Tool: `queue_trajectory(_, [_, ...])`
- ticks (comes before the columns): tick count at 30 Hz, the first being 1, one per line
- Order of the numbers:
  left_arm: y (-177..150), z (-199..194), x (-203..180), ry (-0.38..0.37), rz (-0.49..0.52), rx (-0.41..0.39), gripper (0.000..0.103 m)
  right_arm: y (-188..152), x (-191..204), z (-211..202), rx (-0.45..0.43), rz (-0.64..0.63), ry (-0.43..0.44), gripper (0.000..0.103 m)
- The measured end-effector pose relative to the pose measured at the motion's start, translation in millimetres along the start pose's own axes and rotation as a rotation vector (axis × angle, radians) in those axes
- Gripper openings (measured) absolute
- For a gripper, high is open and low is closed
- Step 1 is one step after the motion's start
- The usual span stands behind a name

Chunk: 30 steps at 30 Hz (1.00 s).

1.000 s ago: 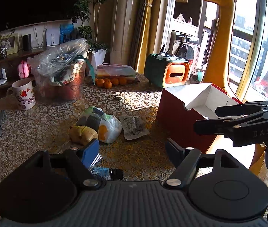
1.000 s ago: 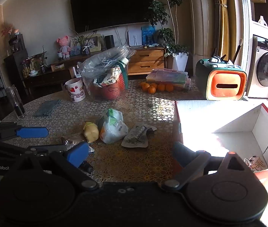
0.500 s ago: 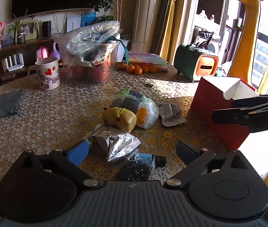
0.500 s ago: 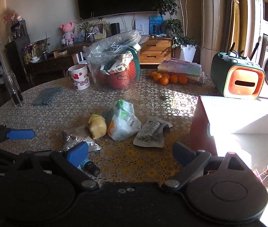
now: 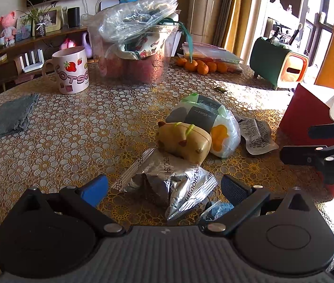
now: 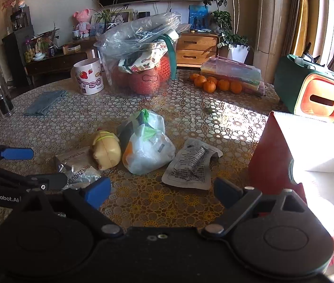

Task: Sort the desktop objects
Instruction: 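Reach the left gripper toward the silver foil packet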

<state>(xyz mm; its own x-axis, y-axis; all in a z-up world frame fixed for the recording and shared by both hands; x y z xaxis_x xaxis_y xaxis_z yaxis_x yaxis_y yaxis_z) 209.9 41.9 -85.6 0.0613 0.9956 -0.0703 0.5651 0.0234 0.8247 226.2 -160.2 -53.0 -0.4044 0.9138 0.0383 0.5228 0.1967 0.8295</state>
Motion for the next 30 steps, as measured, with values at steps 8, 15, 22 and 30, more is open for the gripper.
queue_trajectory(8, [-3,22,0,0.011,0.036,0.019,0.102,-6,-12,42,0.037,-0.018,-0.032,0.093])
queue_trajectory(15, [-4,40,-2,0.017,0.079,0.033,0.102,-12,-23,74,0.062,-0.020,-0.063,0.092])
queue_trajectory(22, [-4,49,-6,-0.019,0.094,0.027,0.102,-15,-29,94,0.080,-0.024,-0.081,0.092])
queue_trajectory(30, [-8,55,-8,-0.068,0.077,0.038,0.102,-17,-35,99,0.064,0.010,-0.071,0.091])
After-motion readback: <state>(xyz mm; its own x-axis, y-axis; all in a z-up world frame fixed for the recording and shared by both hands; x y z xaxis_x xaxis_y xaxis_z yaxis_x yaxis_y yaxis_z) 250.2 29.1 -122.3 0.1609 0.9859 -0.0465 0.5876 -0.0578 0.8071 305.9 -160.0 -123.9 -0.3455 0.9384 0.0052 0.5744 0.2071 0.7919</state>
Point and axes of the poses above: each gripper's, at about its wrist camera, not at the fingertips, and z roughly the way its jaws point, x to its left, y to its top, the point moved 4 cm from there along z, roughly the way its jaws point, and after that the axes turned 9 degrees about -x, right-handed, at the moved point
